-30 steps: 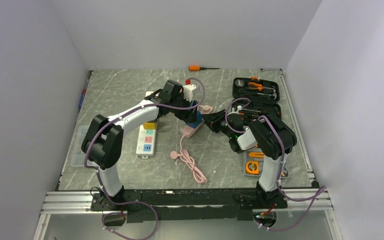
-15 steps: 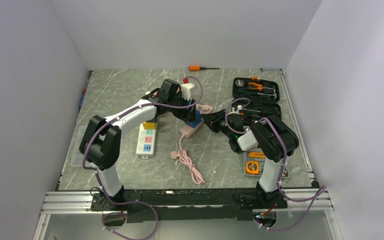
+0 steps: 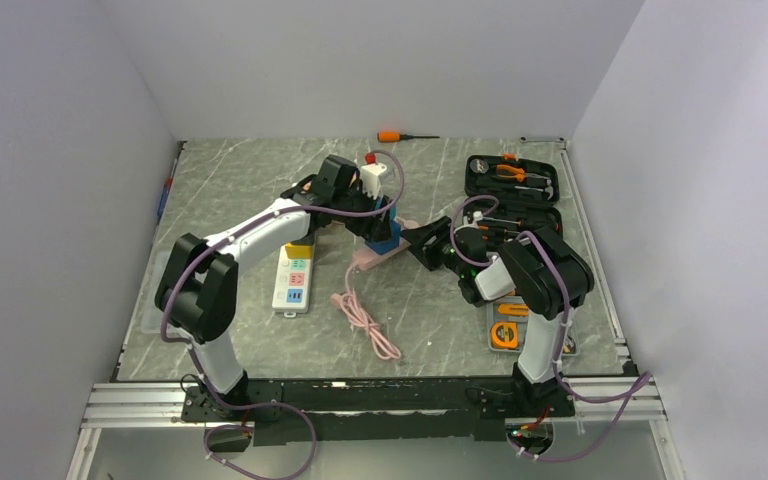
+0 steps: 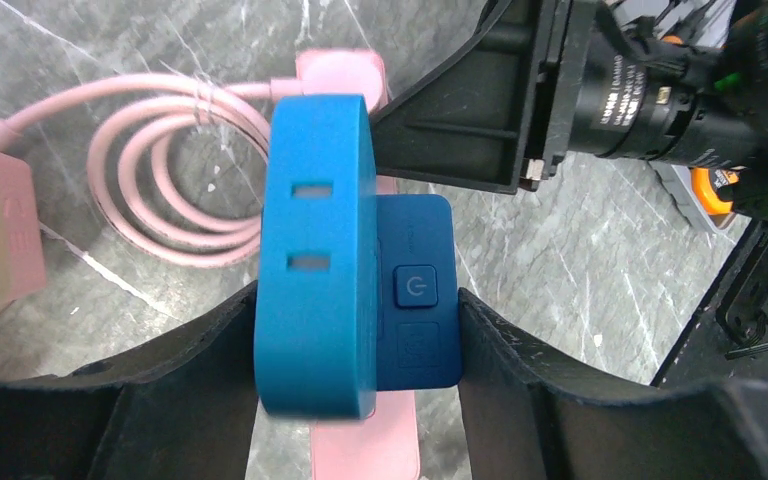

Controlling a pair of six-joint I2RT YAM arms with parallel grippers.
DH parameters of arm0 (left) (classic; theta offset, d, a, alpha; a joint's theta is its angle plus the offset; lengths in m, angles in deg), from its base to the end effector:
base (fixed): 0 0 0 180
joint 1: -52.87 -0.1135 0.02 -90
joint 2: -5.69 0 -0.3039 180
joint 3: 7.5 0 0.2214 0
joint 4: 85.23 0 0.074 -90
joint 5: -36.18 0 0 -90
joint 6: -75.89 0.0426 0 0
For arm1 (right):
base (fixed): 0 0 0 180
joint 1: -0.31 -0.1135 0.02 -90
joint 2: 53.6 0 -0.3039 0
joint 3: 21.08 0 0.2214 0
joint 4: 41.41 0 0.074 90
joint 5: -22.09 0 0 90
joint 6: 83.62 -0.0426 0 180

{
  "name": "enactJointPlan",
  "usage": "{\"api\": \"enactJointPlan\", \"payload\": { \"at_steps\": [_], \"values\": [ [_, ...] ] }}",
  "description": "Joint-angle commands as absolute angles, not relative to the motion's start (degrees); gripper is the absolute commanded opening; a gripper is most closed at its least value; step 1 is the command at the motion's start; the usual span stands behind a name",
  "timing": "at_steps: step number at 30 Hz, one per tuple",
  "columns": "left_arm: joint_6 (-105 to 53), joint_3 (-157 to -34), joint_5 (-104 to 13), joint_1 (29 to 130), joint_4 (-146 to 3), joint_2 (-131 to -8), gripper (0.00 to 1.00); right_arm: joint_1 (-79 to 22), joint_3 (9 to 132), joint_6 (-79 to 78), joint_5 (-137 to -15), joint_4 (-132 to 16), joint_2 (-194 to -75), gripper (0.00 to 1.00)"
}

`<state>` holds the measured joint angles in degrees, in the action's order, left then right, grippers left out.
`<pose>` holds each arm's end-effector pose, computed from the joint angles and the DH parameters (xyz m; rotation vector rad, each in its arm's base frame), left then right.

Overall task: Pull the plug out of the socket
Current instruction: Remove the plug from the socket.

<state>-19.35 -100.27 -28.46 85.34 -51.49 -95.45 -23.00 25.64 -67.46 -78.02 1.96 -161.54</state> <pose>0.3118 -0.2201 0.3040 0.7831 2.2337 -0.8395 0.3006 0.1377 0.1730 0.7743 1.9578 1.2707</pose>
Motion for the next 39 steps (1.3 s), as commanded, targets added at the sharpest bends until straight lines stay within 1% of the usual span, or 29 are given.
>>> {"api": "enactJointPlan", "payload": {
  "at_steps": [1,6,12,21,24,25,28,33,37,38,39],
  "values": [
    [-19.94,-102.61,-23.50,85.07,-59.29,-87.60,0.15,-21.77,25.59,-66.57,-77.56,-1.28,-164.83,0.66],
    [-21.32,-102.09,-23.49,85.13,-59.96,-87.56,0.15,-22.43,26.74,-71.96,-79.47,3.70,-167.82,0.71],
    [-21.32,-100.43,-25.00,86.01,-60.87,-87.83,0.15,-24.30,26.93,-79.52,-80.74,9.51,-168.54,0.71],
    [-21.95,-97.52,-27.03,88.47,-62.03,-88.39,0.15,-25.99,29.01,-83.14,-80.83,10.65,-166.95,0.71],
    [-22.11,-97.59,-27.71,88.98,-61.79,-88.70,0.14,-26.29,29.63,-83.80,-80.66,10.93,-167.91,0.68],
    [-22.20,-97.47,-27.64,89.03,-61.70,-88.73,0.14,-26.32,29.66,-84.23,-80.70,11.70,-168.74,0.65],
    [-22.75,-96.56,-27.84,89.31,-61.91,-88.50,0.14,-26.24,29.77,-86.19,-80.55,15.73,-170.83,0.51],
    [-22.76,-95.87,-28.67,89.46,-61.64,-88.22,0.14,-26.16,29.27,-85.39,-80.37,16.36,-171.11,0.24],
    [-22.47,-96.26,-29.78,89.46,-60.89,-87.81,0.11,-25.75,28.92,-80.25,-79.41,9.75,-167.87,0.03],
    [-22.34,-96.85,-30.07,89.39,-60.64,-87.75,0.11,-25.72,28.97,-77.74,-78.79,6.86,-166.80,0.00],
    [-22.17,-97.73,-30.46,89.12,-60.37,-87.74,0.10,-25.78,28.96,-76.17,-78.27,4.14,-165.86,0.00]
  ]
}}
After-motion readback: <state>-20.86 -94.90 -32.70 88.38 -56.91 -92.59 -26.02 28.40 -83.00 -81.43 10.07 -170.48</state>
